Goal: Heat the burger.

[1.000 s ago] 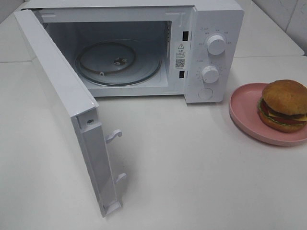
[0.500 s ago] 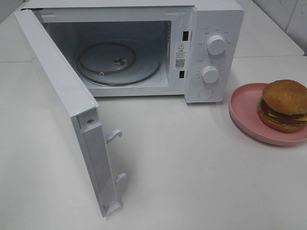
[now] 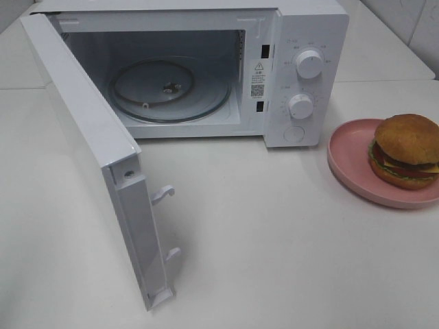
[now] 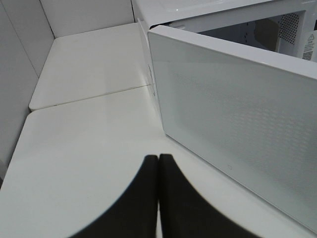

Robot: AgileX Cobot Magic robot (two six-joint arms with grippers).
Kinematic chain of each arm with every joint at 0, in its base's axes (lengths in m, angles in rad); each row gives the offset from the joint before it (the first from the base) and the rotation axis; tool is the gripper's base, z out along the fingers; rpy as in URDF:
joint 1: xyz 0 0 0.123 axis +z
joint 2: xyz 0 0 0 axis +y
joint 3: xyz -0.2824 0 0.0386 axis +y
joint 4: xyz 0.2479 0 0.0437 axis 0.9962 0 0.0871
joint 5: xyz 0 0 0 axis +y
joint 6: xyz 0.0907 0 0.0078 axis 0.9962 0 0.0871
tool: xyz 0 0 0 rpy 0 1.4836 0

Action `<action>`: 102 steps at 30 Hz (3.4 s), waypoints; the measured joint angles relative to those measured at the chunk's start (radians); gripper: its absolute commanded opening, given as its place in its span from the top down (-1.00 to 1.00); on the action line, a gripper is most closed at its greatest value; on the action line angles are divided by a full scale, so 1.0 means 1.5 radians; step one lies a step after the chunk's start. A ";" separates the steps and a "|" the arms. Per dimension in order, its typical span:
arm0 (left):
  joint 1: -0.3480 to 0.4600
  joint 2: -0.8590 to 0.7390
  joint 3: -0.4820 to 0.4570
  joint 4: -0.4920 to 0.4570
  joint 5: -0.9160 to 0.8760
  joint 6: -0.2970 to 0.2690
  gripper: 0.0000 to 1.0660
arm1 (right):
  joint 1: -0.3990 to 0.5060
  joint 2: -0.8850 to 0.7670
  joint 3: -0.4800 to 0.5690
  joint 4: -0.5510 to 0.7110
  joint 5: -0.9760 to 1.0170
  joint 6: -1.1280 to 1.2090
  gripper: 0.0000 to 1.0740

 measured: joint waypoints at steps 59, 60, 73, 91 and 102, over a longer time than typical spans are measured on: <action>-0.241 1.118 -0.325 -0.022 -0.643 0.107 0.99 | 0.000 0.000 0.000 0.000 0.000 0.000 -0.26; -0.247 1.125 -0.331 -0.021 -0.641 0.107 0.99 | 0.000 0.000 0.000 0.000 0.000 0.000 -0.26; -0.324 1.222 -0.445 -0.003 -0.603 0.107 0.99 | 0.000 0.000 0.000 0.000 0.000 0.000 -0.26; -0.409 1.317 -0.661 -0.007 -0.398 0.075 0.99 | 0.000 0.000 0.000 0.000 0.000 0.000 -0.26; -0.398 1.193 -0.682 0.051 -0.170 0.061 0.99 | 0.000 0.000 0.000 0.000 0.000 0.000 -0.26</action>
